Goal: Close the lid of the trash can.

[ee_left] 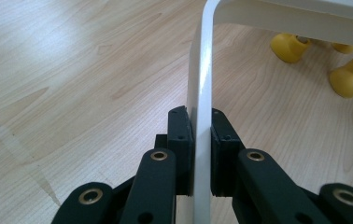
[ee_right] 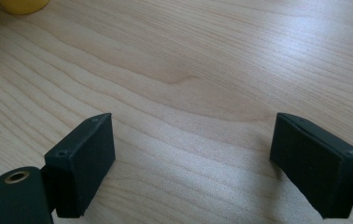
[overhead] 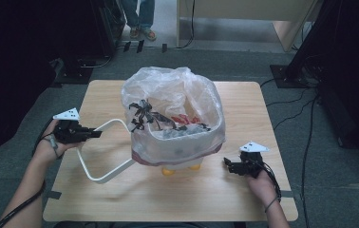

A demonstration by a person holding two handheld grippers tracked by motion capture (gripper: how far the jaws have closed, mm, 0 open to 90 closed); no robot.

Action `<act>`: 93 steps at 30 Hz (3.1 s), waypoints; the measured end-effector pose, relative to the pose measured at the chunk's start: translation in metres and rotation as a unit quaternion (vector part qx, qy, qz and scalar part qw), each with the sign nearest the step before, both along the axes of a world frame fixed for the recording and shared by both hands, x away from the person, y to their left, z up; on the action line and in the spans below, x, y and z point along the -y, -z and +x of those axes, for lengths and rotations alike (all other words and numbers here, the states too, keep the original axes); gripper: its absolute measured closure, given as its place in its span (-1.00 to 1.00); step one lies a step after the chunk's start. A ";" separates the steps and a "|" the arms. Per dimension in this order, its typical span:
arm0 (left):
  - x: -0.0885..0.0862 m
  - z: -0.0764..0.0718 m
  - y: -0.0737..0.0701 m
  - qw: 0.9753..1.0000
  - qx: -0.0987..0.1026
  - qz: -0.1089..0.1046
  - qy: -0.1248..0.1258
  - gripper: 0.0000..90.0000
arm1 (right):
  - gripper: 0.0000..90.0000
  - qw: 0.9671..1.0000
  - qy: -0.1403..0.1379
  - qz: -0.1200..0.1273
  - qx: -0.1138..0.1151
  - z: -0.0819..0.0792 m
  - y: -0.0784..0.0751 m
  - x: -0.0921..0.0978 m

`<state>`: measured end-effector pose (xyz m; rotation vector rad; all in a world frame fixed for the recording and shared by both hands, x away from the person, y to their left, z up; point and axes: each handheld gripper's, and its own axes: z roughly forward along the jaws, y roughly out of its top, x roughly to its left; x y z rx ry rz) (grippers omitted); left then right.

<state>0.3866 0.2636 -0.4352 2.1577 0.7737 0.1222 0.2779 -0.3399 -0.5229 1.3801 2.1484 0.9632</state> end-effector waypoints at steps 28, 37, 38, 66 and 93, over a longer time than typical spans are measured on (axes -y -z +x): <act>-0.003 0.004 -0.056 1.000 0.017 0.007 0.013 0.83 | -0.69 1.000 -0.001 0.000 0.000 0.000 0.000 0.000; -0.020 0.002 -0.070 1.000 0.020 0.006 0.009 0.83 | -0.69 1.000 -0.001 0.000 0.000 0.000 0.000 0.000; -0.023 0.002 -0.072 1.000 0.021 0.003 0.006 0.83 | -0.69 1.000 -0.001 0.000 0.000 0.000 0.000 0.000; -0.011 -0.002 -0.189 0.998 0.049 -0.021 0.036 0.83 | -0.69 1.000 -0.001 -0.001 0.000 0.000 0.000 0.000; 0.053 0.007 -0.256 0.994 0.068 0.000 0.084 0.83 | -0.69 1.000 -0.001 0.000 0.001 0.000 0.000 0.000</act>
